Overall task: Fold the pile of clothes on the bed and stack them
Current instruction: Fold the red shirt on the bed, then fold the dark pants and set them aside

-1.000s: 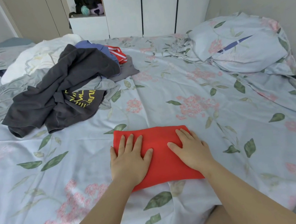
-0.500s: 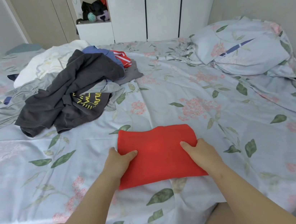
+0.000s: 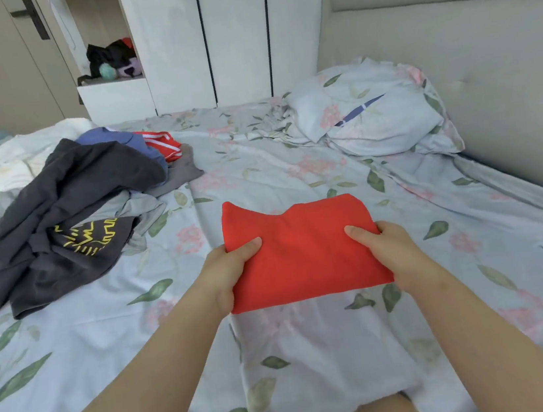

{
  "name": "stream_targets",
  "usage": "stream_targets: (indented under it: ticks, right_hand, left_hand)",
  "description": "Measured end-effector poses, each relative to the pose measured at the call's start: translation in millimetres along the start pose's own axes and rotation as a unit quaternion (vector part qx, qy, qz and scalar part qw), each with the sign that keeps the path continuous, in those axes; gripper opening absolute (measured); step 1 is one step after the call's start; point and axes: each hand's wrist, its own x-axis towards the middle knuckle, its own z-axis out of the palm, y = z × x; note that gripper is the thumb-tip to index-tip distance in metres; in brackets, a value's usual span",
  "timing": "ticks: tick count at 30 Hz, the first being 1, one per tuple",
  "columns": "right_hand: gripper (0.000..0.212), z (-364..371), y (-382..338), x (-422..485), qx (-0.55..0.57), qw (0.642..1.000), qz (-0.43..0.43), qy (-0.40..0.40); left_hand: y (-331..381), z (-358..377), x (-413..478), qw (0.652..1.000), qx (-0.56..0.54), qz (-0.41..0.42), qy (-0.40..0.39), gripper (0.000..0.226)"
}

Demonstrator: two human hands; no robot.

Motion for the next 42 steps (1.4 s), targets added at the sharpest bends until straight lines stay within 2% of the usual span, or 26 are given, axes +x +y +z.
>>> stream_targets:
  ticks: [4, 11, 14, 16, 17, 19, 21, 23, 26, 29, 34, 36, 42]
  right_hand:
    - [0.031, -52, -7, 26, -0.012, 1.0, -0.013, 0.0]
    - [0.042, -111, -16, 107, -0.022, 0.992, -0.072, 0.098]
    - [0.045, -130, -21, 152, -0.069, 0.978, -0.117, 0.158]
    - [0.05, -137, -15, 182, -0.157, 0.956, -0.141, 0.205]
    - [0.053, -136, -10, 193, -0.206, 0.944, -0.15, 0.21]
    - [0.053, -126, 9, 213, -0.308, 0.926, -0.147, 0.164]
    - [0.049, -110, 29, 220, -0.425, 0.897, -0.08, 0.087]
    - [0.049, -100, 48, 221, -0.5, 0.863, -0.039, 0.06]
    - [0.05, -97, 53, 218, -0.516, 0.853, -0.04, 0.071]
    - [0.051, -94, 42, 210, -0.514, 0.855, -0.027, 0.06]
    - [0.05, -56, 28, 168, -0.533, 0.838, -0.107, 0.052]
    - [0.049, -33, 26, 147, -0.528, 0.838, -0.132, 0.034]
    - [0.039, 67, 11, 91, -0.499, 0.837, -0.225, -0.021]
  left_hand:
    - [5, 60, 29, 0.999, -0.024, -0.008, -0.025, 0.026]
    - [21, 154, 102, 0.997, -0.054, -0.008, -0.054, 0.025]
    - [31, 189, 144, 0.998, -0.052, 0.035, -0.028, 0.021]
    - [27, 208, 174, 0.993, 0.028, 0.112, 0.013, 0.042]
    - [22, 214, 184, 0.981, 0.109, 0.157, 0.035, 0.056]
    - [2, 222, 198, 0.916, 0.323, 0.234, 0.041, 0.067]
    - [-21, 226, 204, 0.835, 0.495, 0.239, -0.004, 0.058]
    - [-36, 228, 206, 0.794, 0.57, 0.209, -0.015, 0.052]
    - [-38, 227, 204, 0.761, 0.607, 0.228, -0.002, 0.054]
    - [-31, 219, 200, 0.745, 0.626, 0.23, -0.015, 0.054]
    - [-25, 172, 175, 0.695, 0.67, 0.257, -0.031, 0.054]
    - [-20, 143, 160, 0.679, 0.688, 0.256, -0.007, 0.05]
    - [-15, 20, 117, 0.672, 0.688, 0.26, 0.089, 0.044]
